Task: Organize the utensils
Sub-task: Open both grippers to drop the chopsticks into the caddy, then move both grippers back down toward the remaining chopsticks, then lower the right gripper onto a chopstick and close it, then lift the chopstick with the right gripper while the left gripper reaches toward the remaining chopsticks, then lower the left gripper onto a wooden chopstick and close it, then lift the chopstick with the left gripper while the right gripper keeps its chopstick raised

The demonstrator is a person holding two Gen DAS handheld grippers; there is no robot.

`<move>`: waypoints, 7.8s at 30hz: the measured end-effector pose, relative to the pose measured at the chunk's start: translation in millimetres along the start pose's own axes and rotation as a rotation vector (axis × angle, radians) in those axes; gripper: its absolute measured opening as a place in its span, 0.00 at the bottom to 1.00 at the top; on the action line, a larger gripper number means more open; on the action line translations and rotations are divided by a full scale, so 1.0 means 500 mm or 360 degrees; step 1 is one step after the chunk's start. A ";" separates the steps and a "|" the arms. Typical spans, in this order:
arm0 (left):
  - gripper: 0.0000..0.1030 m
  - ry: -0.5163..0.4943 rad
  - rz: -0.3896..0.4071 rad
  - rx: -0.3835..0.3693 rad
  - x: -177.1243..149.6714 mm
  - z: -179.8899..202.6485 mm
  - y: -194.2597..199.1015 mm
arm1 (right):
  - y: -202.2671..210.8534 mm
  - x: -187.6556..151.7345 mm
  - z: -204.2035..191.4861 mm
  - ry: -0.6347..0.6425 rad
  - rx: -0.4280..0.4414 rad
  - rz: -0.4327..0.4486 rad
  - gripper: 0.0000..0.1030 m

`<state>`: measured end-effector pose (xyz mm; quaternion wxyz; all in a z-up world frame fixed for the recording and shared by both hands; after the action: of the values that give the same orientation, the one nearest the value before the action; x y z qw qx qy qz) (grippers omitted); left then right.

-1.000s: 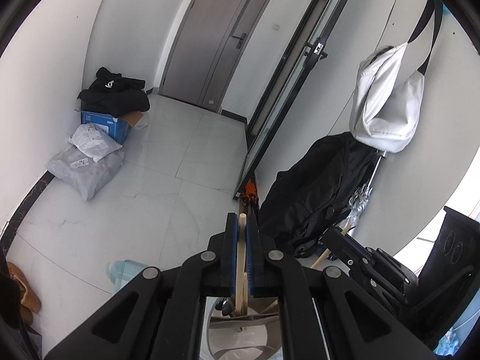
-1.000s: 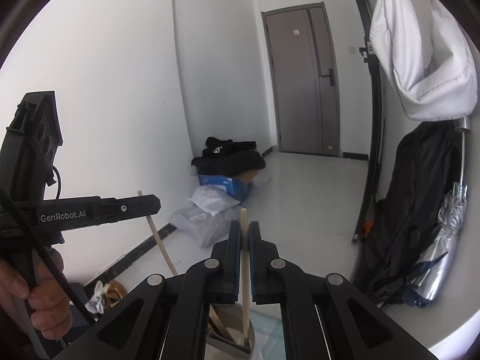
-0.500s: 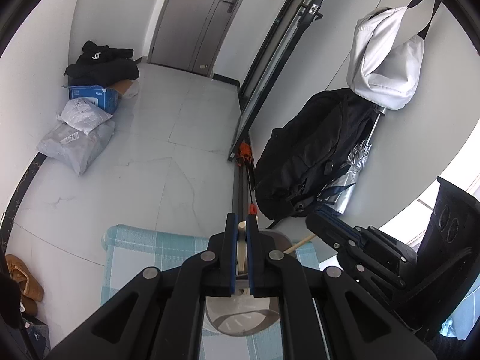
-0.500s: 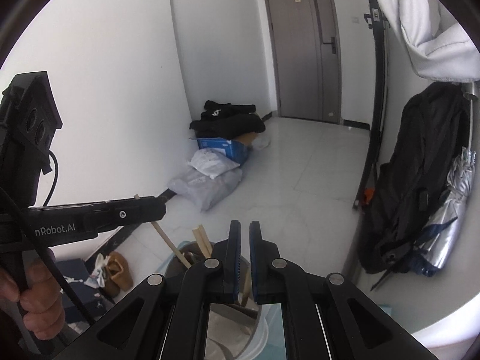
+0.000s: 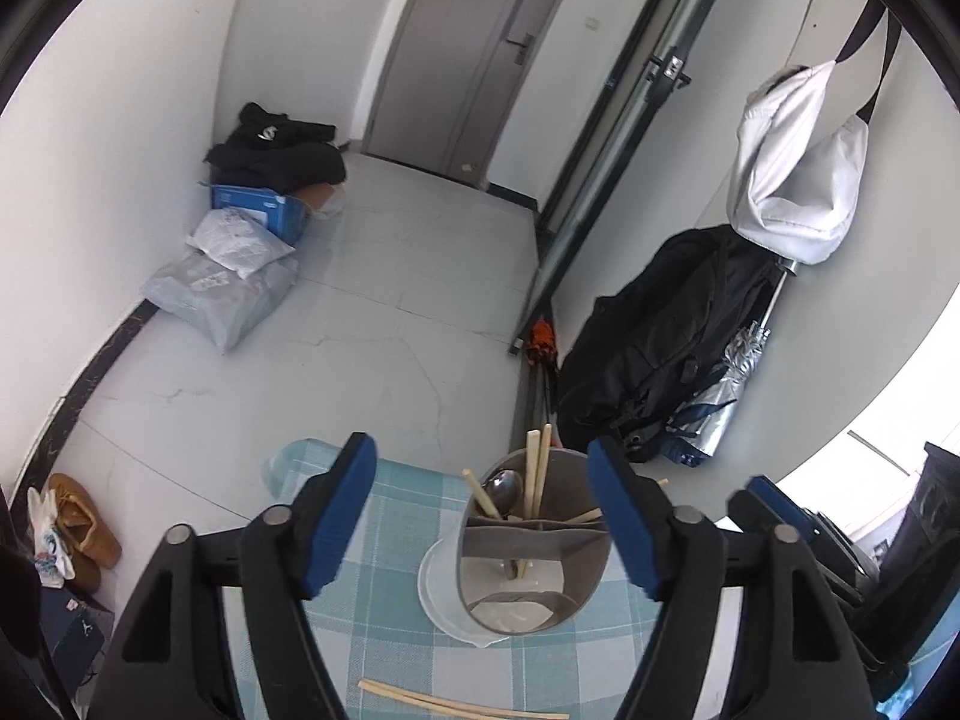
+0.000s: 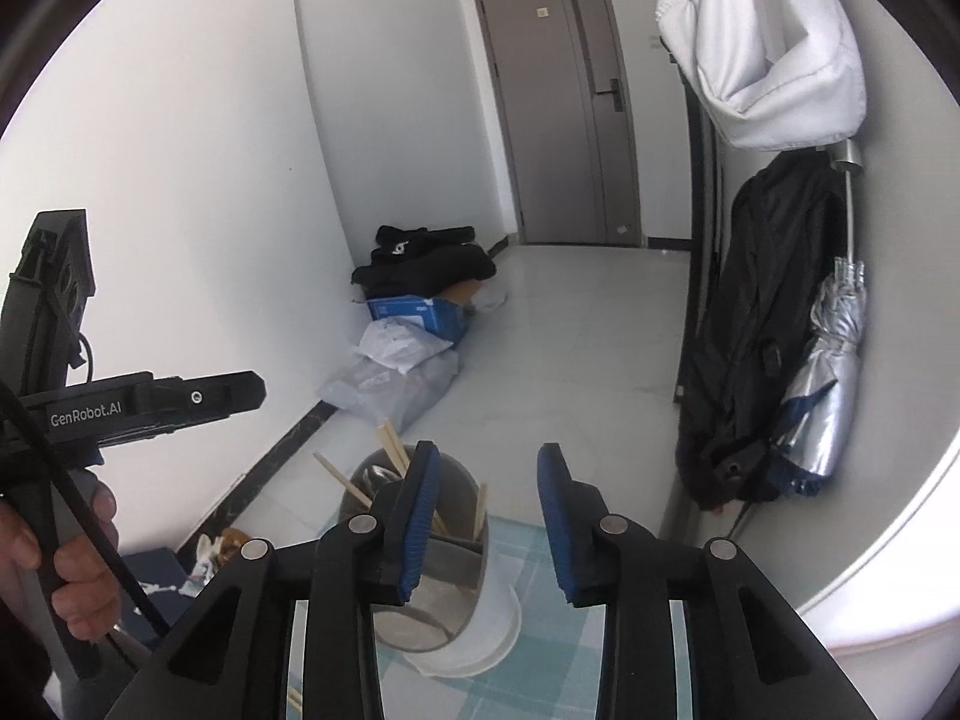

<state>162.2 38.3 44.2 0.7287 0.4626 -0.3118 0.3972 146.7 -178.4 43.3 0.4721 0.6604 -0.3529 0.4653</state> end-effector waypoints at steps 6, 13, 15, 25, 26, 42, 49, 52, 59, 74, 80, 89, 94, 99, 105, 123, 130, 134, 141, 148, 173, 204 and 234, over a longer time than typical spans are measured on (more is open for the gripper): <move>0.88 -0.0005 0.0085 0.0059 -0.019 0.004 0.062 | 0.079 -0.009 0.004 -0.0044 -0.0033 0.0049 0.51; 0.96 -0.0039 0.0174 0.0124 -0.055 0.017 0.140 | 0.156 -0.038 -0.011 -0.0063 -0.0058 0.0086 0.63; 0.96 -0.0079 0.0209 0.0160 -0.071 0.020 0.158 | 0.173 -0.051 -0.017 -0.0076 -0.0059 0.0089 0.65; 0.96 -0.0093 0.0165 0.0216 -0.165 0.004 0.182 | 0.221 -0.149 -0.030 -0.0153 -0.0060 0.0046 0.81; 0.96 -0.0107 0.0161 0.0218 -0.171 0.005 0.186 | 0.223 -0.158 -0.032 -0.0155 -0.0058 0.0041 0.81; 0.97 -0.0023 0.0074 0.0319 -0.283 -0.062 0.165 | 0.208 -0.278 -0.049 -0.0097 -0.0044 -0.0147 0.85; 0.97 0.0032 -0.0016 0.0359 -0.315 -0.112 0.138 | 0.162 -0.331 -0.056 -0.0093 -0.0013 -0.0334 0.86; 0.97 0.0123 -0.0048 0.0349 -0.317 -0.137 0.131 | 0.137 -0.354 -0.064 -0.0057 -0.0014 -0.0416 0.86; 0.97 0.0287 -0.0107 0.0302 -0.309 -0.177 0.121 | 0.068 -0.378 -0.091 0.0038 0.0010 -0.0584 0.86; 0.97 0.0651 -0.0211 0.0311 -0.301 -0.294 0.106 | -0.110 -0.433 -0.212 0.0380 0.0272 -0.0860 0.52; 0.97 0.0679 -0.0215 0.0324 -0.298 -0.304 0.105 | -0.124 -0.448 -0.256 0.0653 0.0309 -0.0907 0.31; 0.97 0.0703 -0.0197 0.0331 -0.291 -0.316 0.114 | -0.155 -0.446 -0.312 0.0846 0.0420 -0.1009 0.29; 0.97 0.0726 -0.0196 0.0354 -0.289 -0.324 0.116 | -0.169 -0.460 -0.337 0.0989 0.0506 -0.1040 0.27; 0.97 0.0732 -0.0193 0.0372 -0.290 -0.324 0.114 | -0.180 -0.454 -0.339 0.0948 0.0530 -0.1061 0.26; 0.97 0.0721 -0.0214 0.0390 -0.295 -0.324 0.110 | -0.173 -0.452 -0.341 0.0854 0.0581 -0.1066 0.05; 0.97 0.0284 -0.0372 0.0460 -0.344 -0.225 0.074 | -0.039 -0.326 -0.105 0.0048 0.0191 -0.0655 0.03; 0.97 -0.0014 -0.0488 0.0369 -0.368 -0.160 0.042 | 0.024 -0.315 -0.005 -0.0322 0.0115 -0.0508 0.03; 0.97 -0.0032 -0.0571 0.0417 -0.386 -0.161 0.033 | 0.045 -0.301 0.028 -0.0432 0.0120 -0.0435 0.03; 0.97 -0.0044 -0.0662 0.0623 -0.410 -0.180 0.009 | 0.056 -0.294 0.030 -0.0461 0.0182 -0.0360 0.03; 0.97 -0.0090 -0.0706 0.0669 -0.414 -0.176 -0.011 | 0.052 -0.292 -0.006 -0.0416 0.0248 -0.0334 0.03; 0.94 0.0021 -0.0906 0.0840 -0.407 -0.175 -0.055 | 0.063 -0.266 -0.010 -0.0421 0.0274 -0.0269 0.03; 0.02 0.0289 -0.0536 0.0741 -0.363 -0.117 -0.061 | 0.094 -0.250 0.026 -0.0450 0.0199 -0.0203 0.03; 0.01 -0.0043 0.0073 0.0270 -0.216 -0.013 0.117 | 0.131 -0.244 0.006 -0.0356 0.0112 -0.0126 0.03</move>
<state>58.9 28.0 -22.0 0.6733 0.5208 -0.2973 0.4326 49.5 -197.8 -53.3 0.4242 0.7377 -0.3604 0.3820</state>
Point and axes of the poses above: each gripper's, at about its wrist camera, not at the fingertips, and y roughly against the way its jaws point, z to its right, x to its top, the point moved 2 cm from there along -y, roughly the way its jaws point, and after that the axes turned 15 degrees about z, right-handed, at the moved point
